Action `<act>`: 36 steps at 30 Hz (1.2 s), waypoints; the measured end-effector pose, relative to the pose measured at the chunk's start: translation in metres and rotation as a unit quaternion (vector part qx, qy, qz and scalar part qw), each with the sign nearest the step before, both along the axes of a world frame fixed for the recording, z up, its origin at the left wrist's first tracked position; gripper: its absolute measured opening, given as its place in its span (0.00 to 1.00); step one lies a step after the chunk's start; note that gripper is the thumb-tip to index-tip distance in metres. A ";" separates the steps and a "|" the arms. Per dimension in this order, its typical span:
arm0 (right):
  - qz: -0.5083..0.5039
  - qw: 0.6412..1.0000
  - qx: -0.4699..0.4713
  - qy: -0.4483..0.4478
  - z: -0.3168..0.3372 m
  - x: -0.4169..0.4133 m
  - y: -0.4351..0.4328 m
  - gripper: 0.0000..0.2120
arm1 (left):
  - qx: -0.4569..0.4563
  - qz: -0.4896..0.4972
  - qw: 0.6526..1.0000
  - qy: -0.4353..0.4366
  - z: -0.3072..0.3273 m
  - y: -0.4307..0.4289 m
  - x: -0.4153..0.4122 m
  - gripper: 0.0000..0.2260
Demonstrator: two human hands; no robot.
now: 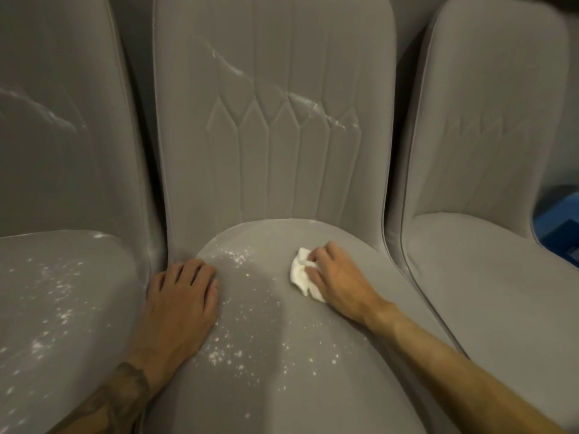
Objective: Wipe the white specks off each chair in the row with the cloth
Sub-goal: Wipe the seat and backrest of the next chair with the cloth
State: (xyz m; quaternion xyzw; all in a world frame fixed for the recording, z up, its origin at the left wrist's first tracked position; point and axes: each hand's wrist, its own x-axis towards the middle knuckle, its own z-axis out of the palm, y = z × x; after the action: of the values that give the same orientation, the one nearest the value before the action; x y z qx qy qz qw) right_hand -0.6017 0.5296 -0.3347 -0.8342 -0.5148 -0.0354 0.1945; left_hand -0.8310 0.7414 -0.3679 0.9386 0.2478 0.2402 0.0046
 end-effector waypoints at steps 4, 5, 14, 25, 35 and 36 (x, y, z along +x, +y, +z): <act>-0.163 0.987 0.005 -0.006 0.002 0.049 -0.026 0.14 | 0.005 0.003 1.000 -0.008 0.003 -0.003 0.002 0.16; -0.190 0.982 0.013 -0.005 0.002 0.049 -0.022 0.13 | 0.007 0.003 1.000 -0.007 0.003 -0.003 0.001 0.16; -0.075 0.997 -0.017 -0.024 0.004 0.031 -0.038 0.15 | 0.008 -0.002 1.000 0.002 0.003 -0.002 0.000 0.15; -0.012 1.000 -0.005 0.001 0.004 -0.008 -0.045 0.12 | 0.000 -0.008 1.000 0.000 0.006 -0.004 -0.001 0.17; -0.042 0.999 0.004 0.005 0.003 -0.018 -0.052 0.11 | -0.003 -0.007 1.000 0.006 0.007 -0.004 0.000 0.16; -0.013 1.000 -0.008 0.017 0.007 -0.019 -0.059 0.12 | -0.003 -0.008 1.000 0.005 0.007 -0.005 -0.001 0.16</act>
State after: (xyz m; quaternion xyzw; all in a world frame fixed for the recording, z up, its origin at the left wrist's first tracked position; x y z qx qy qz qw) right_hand -0.6210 0.4709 -0.3277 -0.8431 -0.5005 -0.0200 0.1957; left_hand -0.8316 0.7365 -0.3607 0.9416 0.2411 0.2350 0.0077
